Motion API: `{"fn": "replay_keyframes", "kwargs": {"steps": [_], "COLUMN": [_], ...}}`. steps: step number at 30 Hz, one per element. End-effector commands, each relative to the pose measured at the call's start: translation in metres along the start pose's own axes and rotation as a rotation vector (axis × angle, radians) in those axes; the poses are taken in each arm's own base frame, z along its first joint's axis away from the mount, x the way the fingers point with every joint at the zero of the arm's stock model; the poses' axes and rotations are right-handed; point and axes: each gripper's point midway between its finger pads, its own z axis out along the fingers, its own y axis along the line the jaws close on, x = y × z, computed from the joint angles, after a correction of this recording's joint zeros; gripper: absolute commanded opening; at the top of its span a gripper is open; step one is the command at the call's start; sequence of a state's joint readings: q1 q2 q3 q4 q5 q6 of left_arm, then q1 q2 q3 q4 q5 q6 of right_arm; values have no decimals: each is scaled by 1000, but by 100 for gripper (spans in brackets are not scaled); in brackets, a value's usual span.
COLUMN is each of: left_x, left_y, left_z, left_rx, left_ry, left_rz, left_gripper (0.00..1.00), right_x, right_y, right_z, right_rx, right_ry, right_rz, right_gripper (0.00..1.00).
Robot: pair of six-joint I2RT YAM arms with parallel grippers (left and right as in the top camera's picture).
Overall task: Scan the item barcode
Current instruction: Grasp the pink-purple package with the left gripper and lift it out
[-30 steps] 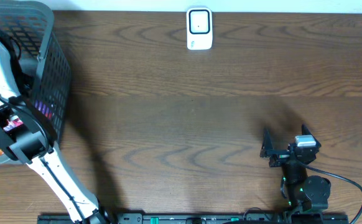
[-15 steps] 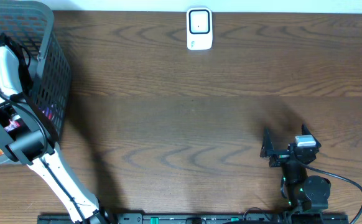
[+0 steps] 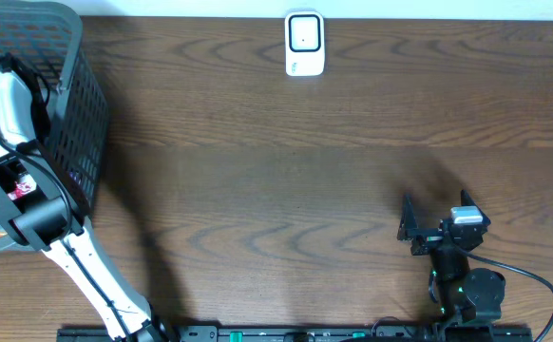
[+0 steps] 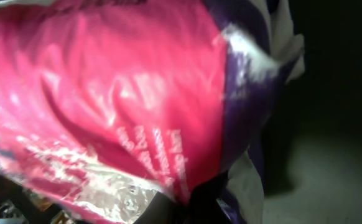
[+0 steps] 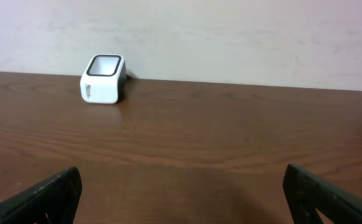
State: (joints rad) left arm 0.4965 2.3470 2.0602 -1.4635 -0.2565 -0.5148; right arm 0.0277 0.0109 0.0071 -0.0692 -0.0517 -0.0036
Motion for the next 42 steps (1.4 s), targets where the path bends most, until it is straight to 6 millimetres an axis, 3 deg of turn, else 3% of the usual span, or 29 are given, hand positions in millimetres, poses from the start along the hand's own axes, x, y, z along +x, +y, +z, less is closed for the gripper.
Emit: {"fn": "replay_keyframes", "kwargs": {"steps": [1,3,6,7,15,20,30,33,36,38,40,41,42], "left_x": [-9,-10,-12,-12,-9,-7,-10,-7,-2,2,4,4,5], "left_y": [12,16,21,22,17,12,31,33,26,20,16,15,15], "left_z": [-31,-45,-60,-61,-43,-19,11,23,31,33,33,33,32], "left_rx": [53,79,105,108,93,71,-72,-74,-38,-5,16,23,27], "left_ry": [-69,-108,-150,-153,-130,-118,-145,-124,-95,-76,-63,-59,-54], "left_rz": [-20,-35,-52,-55,-46,-41,-41,-46,-43,-42,-41,-40,-35], "left_gripper": [7,11,84,99,98,98,97,67,55,39,15,7,8], "right_x": [0,0,0,0,0,0,0,0,0,0,0,0,0], "right_y": [2,2,2,2,2,2,2,2,2,2,2,2,2], "right_z": [0,0,0,0,0,0,0,0,0,0,0,0,0], "right_rx": [-9,-9,-9,-9,-9,-9,-9,-9,-9,-9,-9,-9,-9], "right_ry": [-1,0,-1,0,0,-1,0,-1,-1,-1,-1,-1,-1], "right_rz": [14,14,14,13,14,14,14,13,14,13,14,13,14], "right_gripper": [99,99,99,99,99,99,99,99,99,99,99,99,99]}}
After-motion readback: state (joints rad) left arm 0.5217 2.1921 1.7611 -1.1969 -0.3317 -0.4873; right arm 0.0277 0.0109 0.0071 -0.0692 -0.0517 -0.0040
